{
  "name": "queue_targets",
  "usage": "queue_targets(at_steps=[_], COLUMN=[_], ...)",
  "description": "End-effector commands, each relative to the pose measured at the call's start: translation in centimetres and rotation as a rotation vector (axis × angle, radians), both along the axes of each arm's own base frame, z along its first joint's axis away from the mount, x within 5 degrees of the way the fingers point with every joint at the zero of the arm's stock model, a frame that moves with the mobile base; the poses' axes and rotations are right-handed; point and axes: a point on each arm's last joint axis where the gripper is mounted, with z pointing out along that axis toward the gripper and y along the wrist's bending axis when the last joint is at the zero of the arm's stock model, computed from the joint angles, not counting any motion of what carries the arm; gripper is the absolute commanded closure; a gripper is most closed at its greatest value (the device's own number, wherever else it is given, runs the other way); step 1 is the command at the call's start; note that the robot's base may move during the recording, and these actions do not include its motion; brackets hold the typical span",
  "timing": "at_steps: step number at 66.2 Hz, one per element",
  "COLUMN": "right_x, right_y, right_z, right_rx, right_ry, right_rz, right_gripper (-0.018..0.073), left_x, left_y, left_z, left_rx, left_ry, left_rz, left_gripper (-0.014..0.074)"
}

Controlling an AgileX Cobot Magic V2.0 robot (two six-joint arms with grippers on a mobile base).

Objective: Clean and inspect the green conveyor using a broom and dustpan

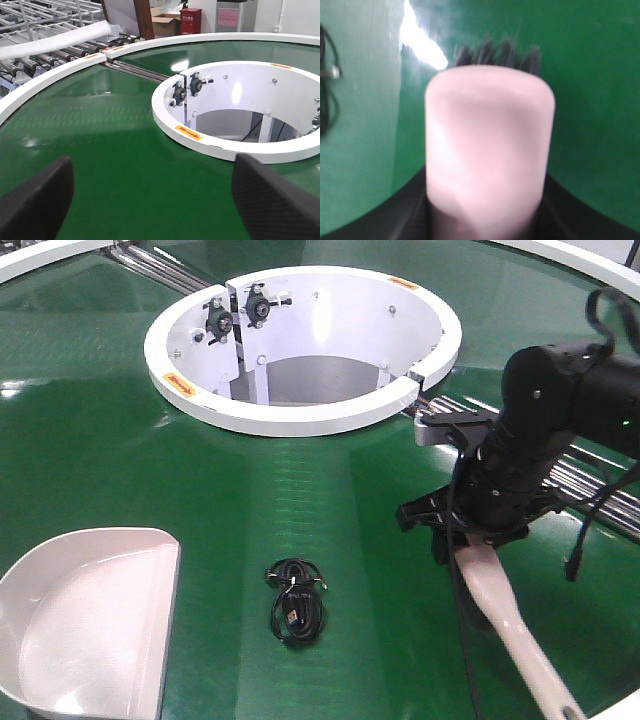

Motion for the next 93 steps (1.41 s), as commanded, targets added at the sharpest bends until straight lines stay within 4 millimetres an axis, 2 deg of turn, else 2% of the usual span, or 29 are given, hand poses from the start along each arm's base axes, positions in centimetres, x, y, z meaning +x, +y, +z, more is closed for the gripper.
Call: queue_targets(at_steps=[1, 24, 30, 37, 50, 57, 60, 66, 93], right_x=[-1.1, -1.6, -1.6, -1.6, -1.6, -1.6, -1.6, -1.6, -1.6], right_y=[-0.5, -0.7, -0.7, -0.7, -0.7, -0.7, -0.7, -0.7, -0.7], right_z=[2.3, 2.2, 2.2, 2.2, 2.2, 2.2, 2.2, 2.2, 2.2], right_rx=[0.005, -0.001, -0.001, -0.001, -0.001, -0.001, -0.001, -0.001, -0.001], right_ry=[-0.031, 0.001, -0.001, 0.001, 0.001, 0.001, 0.001, 0.001, 0.000], right_rz=[0.025, 0.023, 0.023, 0.023, 0.023, 0.023, 0.023, 0.023, 0.024], right_gripper=[0.0568, 0.0566, 0.0566, 0.0566, 0.0566, 0.0566, 0.0566, 0.0566, 0.0566], left_x=[-0.1, -0.1, -0.1, -0.2, -0.3, -0.3, -0.3, -0.3, -0.3], left_y=[-0.1, -0.1, 0.0, 0.3, 1.3, 1.7, 1.8, 1.8, 1.8], left_z=[1.7, 1.6, 1.5, 1.3, 1.2, 1.5, 1.7, 2.0, 1.9], left_rx=[-0.011, -0.007, 0.055, 0.339, 1.127, 1.453, 1.532, 1.591, 1.577], left_ry=[-0.097, -0.078, -0.074, -0.034, 0.065, 0.098, 0.096, 0.087, 0.091], left_rz=[-0.006, -0.007, -0.008, -0.019, -0.055, -0.059, -0.053, -0.039, -0.042], left_gripper=[0.0005, 0.0005, 0.0005, 0.0005, 0.0005, 0.0005, 0.0005, 0.0005, 0.0005])
